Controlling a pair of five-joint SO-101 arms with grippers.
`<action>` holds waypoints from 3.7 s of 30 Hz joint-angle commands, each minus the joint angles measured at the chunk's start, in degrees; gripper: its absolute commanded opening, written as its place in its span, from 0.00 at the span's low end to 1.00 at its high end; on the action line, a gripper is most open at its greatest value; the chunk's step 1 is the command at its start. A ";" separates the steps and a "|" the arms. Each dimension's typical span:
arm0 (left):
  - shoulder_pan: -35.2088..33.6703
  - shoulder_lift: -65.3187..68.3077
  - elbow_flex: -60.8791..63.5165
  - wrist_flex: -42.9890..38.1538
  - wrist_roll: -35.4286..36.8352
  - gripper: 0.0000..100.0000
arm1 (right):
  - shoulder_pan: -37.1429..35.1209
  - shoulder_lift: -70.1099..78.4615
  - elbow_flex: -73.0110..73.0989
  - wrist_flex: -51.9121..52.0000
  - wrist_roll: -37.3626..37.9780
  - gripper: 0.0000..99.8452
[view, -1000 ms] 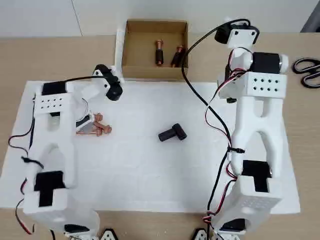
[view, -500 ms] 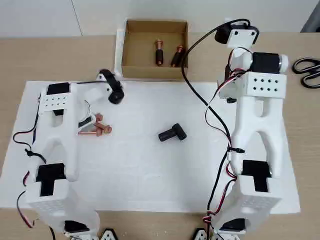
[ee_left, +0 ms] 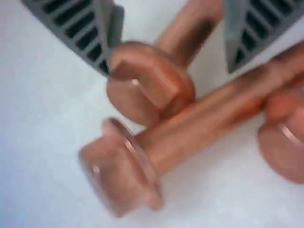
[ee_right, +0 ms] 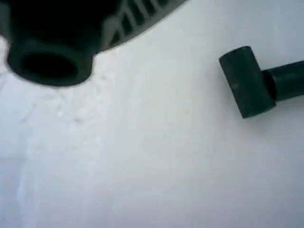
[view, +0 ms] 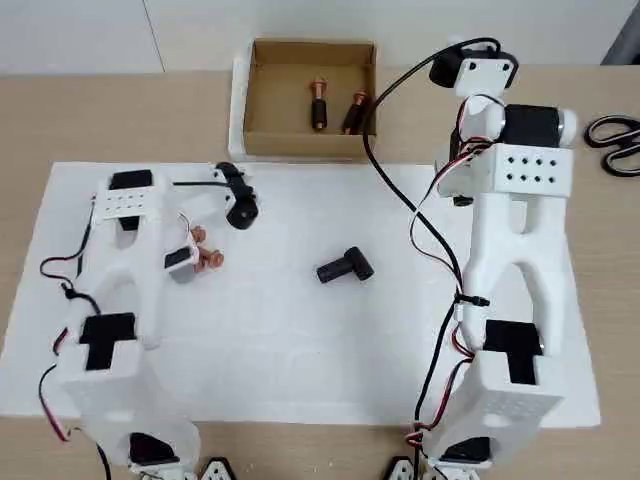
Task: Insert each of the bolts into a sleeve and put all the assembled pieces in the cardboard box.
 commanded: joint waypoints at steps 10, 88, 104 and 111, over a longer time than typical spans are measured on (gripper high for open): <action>0.62 1.23 -1.80 2.20 0.00 0.00 | 0.31 -3.56 -0.18 0.31 0.09 0.00; 18.55 -88.44 47.96 -30.77 90.99 0.01 | -23.43 -86.64 104.62 -72.48 -19.96 0.00; 24.44 -88.44 47.96 -35.08 90.37 0.01 | -39.87 -106.42 127.03 -79.78 -12.13 0.00; 27.87 -88.44 53.23 -39.65 90.20 0.01 | -40.13 -108.70 127.65 -77.67 -12.40 0.00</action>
